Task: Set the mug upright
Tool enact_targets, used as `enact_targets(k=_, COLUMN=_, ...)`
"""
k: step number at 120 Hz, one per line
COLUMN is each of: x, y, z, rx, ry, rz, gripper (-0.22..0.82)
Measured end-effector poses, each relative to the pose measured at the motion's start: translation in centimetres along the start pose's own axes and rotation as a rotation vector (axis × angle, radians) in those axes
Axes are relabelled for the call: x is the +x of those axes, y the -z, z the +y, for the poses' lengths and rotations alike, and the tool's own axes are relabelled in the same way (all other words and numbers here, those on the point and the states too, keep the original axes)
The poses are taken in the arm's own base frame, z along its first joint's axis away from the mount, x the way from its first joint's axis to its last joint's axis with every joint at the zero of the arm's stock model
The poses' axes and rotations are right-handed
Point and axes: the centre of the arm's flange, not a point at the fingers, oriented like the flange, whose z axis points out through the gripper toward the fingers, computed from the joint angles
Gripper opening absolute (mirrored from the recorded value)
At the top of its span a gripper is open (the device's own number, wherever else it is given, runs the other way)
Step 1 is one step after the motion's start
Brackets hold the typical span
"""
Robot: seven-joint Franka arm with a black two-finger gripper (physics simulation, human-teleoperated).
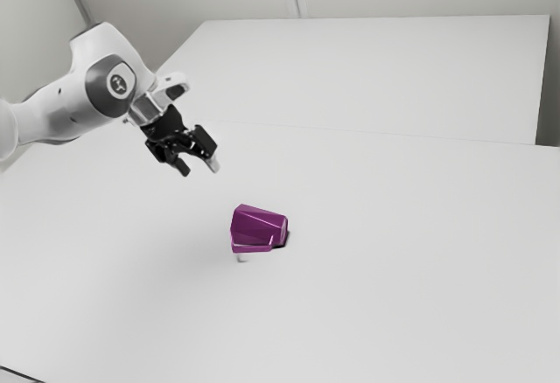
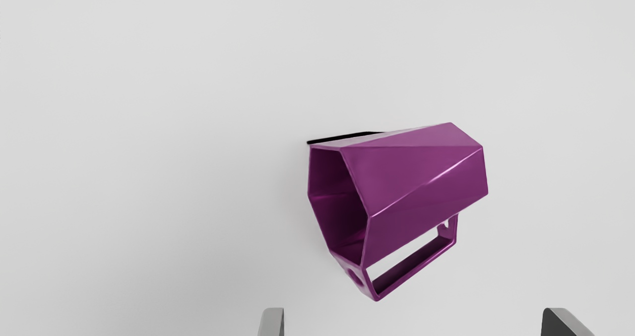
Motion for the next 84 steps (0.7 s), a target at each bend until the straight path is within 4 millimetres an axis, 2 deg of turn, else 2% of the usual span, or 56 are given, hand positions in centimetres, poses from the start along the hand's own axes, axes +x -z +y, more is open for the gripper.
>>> enact_targets(k=22, x=-1.3, y=-3.0, z=-2.2, rx=-0.079, ry=0.034, rz=0.055, gripper=0.56)
enact_targets(k=59, x=-3.5, y=-7.2, z=-1.3, rx=-0.206, ry=0.018, rz=0.153, gripper=0.56)
enact_targets(k=84, x=-4.6, y=-8.6, z=-3.0, rx=-0.281, ry=0.047, rz=0.242, gripper=0.56)
